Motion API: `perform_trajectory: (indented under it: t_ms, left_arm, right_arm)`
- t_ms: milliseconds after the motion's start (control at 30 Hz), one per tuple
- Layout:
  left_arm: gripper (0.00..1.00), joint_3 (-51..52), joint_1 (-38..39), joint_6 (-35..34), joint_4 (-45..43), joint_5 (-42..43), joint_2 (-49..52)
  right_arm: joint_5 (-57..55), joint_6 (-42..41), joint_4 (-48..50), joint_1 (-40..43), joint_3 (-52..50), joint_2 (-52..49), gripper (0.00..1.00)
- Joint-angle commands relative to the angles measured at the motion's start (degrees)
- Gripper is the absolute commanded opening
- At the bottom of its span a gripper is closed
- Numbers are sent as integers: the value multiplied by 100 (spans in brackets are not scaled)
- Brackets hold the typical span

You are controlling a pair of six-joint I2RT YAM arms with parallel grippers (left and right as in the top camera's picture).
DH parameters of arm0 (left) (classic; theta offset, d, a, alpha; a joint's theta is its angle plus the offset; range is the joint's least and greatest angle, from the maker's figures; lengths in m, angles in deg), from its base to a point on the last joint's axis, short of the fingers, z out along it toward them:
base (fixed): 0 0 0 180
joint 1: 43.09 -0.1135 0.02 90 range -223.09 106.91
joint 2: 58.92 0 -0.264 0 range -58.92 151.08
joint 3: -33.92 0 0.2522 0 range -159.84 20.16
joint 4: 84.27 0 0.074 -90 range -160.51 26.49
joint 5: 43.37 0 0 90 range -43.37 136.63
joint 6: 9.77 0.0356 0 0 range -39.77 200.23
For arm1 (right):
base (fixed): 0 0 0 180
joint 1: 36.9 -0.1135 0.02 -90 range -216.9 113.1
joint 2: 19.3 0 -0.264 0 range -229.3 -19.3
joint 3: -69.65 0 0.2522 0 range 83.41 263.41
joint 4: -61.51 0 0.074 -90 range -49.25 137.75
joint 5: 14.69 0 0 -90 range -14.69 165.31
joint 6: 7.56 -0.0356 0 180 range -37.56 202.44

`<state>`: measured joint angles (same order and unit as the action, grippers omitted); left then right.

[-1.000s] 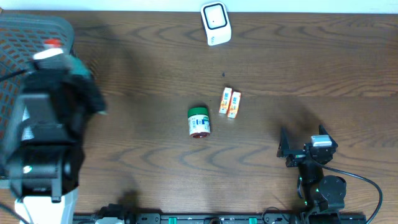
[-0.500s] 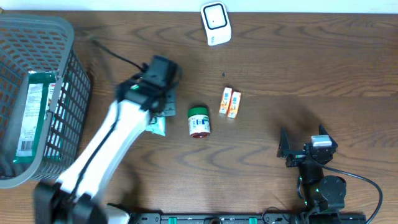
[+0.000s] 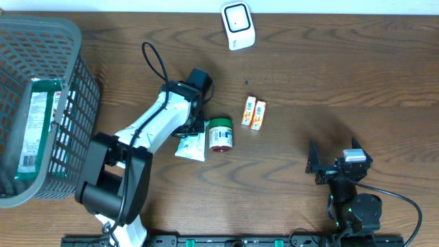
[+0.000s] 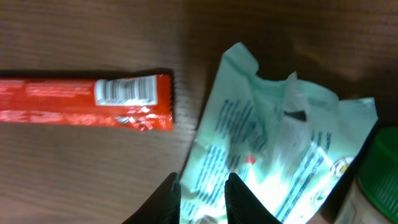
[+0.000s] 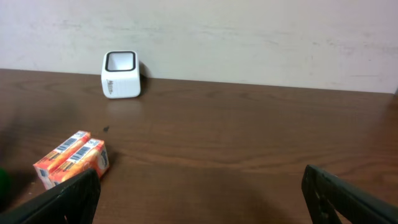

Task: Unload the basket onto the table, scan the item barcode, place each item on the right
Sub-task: 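Lift the red strip and wipes pack out and drop them on the table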

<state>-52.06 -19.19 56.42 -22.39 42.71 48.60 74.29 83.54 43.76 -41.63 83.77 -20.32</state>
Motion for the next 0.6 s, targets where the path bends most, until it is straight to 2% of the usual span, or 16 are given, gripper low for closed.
perform_trajectory:
  t_ms: [0,33,133,233,567]
  left_arm:
    - [26,-9,9,-52,-57,81,107]
    - [28,-9,9,-50,-76,109,107]
    - [55,-9,7,-50,-140,219,107]
    - [69,-15,7,-22,-151,225,101]
    - [72,-691,-466,337,111,223,-581]
  right_arm:
    - [2,68,-20,-42,-4,15,99]
    - [2,68,-20,-42,-4,15,99]
    - [2,68,-20,-42,-4,15,99]
    - [2,68,-20,-42,-4,15,99]
    - [2,68,-20,-42,-4,15,99]
